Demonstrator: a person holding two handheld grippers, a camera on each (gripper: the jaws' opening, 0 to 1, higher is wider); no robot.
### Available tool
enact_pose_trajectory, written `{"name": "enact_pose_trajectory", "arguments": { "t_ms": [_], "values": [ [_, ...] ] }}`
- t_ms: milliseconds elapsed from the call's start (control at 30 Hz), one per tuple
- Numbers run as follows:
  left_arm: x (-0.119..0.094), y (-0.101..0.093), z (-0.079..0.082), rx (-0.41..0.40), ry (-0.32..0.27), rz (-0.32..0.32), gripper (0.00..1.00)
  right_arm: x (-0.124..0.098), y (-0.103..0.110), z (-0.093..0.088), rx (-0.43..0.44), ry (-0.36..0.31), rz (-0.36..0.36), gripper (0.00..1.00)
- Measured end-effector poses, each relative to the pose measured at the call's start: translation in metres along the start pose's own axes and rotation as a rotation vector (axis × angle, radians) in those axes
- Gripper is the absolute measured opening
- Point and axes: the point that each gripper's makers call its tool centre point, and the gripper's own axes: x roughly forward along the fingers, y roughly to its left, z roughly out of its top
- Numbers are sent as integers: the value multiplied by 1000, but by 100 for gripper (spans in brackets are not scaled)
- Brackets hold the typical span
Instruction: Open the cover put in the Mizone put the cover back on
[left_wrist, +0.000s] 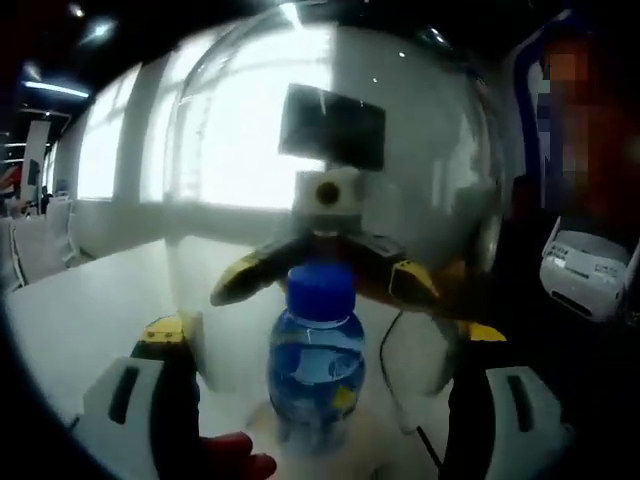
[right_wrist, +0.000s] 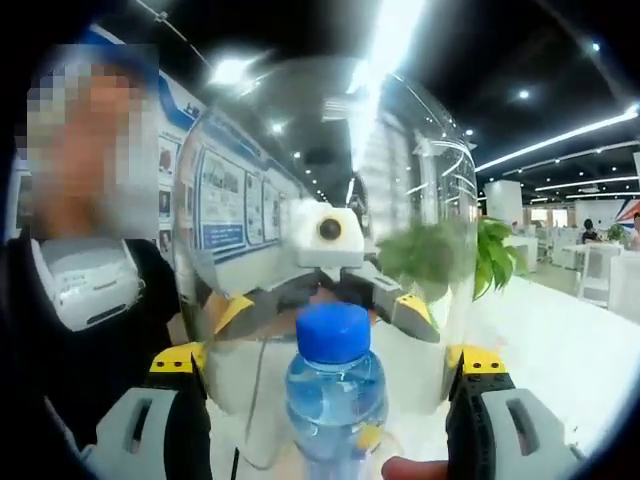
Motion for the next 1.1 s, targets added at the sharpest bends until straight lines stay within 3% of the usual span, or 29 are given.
{"name": "enact_pose_trajectory", "arguments": {
  "t_ms": [300,833,1033,1100],
  "values": [
    [0,4,-18,-17,6,0,87,3,-2,-16,16,8,3,91],
    [2,12,-61,-41,91,9,87,11,-8,-51,27,39,8,91],
    [2,15,-60,-48,75,7,87,11,-11,-54,33,22,7,91],
    [3,15,-63,-43,86,9,87,12,-12,-59,27,43,8,91]
  ]
}}
